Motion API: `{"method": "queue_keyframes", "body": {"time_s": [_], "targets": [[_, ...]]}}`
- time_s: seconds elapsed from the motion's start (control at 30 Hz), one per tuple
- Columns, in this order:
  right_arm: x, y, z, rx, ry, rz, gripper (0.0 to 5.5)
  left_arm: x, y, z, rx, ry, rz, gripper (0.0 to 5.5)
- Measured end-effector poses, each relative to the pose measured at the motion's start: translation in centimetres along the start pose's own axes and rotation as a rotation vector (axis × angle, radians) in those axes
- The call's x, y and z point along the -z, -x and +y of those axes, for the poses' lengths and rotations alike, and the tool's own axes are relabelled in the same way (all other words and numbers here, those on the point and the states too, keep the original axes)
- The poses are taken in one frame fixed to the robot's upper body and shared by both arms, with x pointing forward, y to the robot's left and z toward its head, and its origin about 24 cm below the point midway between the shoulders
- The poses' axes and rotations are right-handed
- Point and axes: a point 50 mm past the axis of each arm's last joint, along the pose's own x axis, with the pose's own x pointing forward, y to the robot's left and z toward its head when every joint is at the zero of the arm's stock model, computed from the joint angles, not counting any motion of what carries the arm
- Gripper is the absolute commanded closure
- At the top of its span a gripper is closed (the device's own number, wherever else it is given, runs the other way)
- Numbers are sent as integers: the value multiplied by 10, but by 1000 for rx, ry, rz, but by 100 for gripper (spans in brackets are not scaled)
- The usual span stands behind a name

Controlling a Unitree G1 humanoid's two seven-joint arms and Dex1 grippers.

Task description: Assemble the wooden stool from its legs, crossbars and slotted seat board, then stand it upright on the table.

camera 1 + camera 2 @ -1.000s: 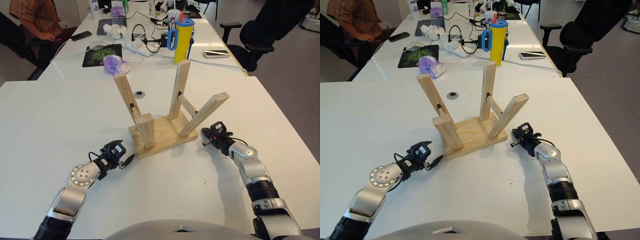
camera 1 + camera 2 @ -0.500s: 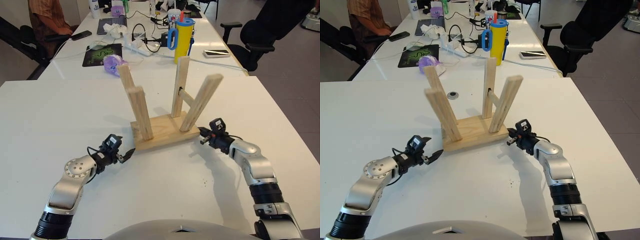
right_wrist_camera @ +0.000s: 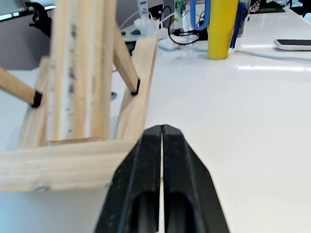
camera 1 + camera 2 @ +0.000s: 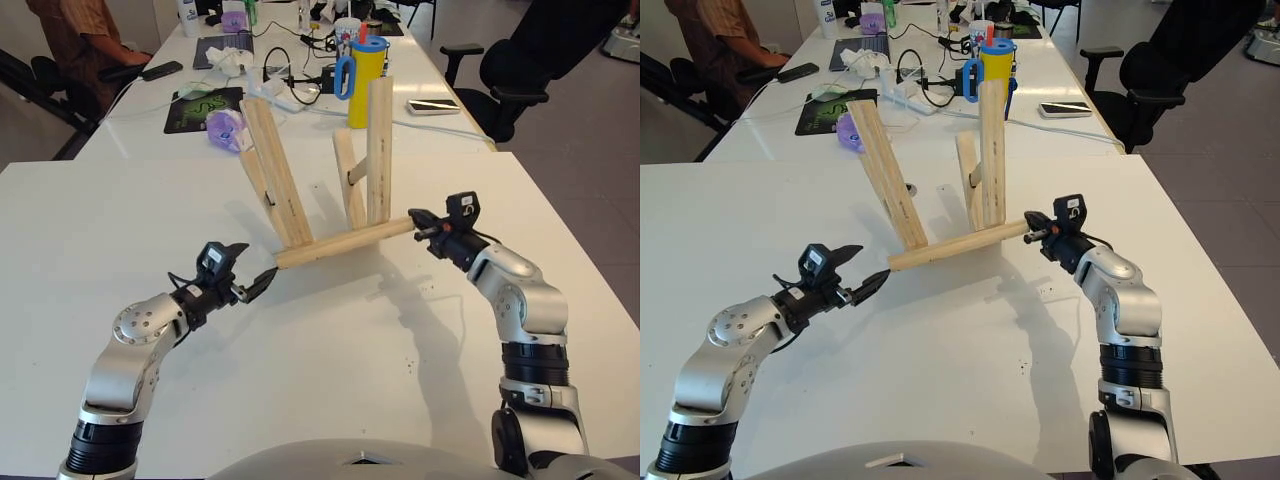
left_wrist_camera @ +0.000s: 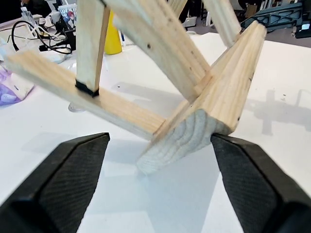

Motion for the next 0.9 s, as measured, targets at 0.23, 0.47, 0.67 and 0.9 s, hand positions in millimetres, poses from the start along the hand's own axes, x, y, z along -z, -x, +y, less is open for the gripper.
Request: {"method": "queue_keyframes", "body": {"time_s": [0.23, 0.47, 0.67, 0.9], "targets": [[-4, -34, 60, -302, -201, -71, 547, -46, -25, -26, 182, -46, -262, 157], [3, -28, 53, -238, -176, -88, 547, 8, -11, -14, 97, -72, -15, 157], [-7, -11, 58, -300, -298, -205, 547, 13, -5, -24, 121, -37, -34, 157], [-80, 16, 27, -320, -446, -588, 547, 10, -20, -49, 161, -26, -78, 157]]}}
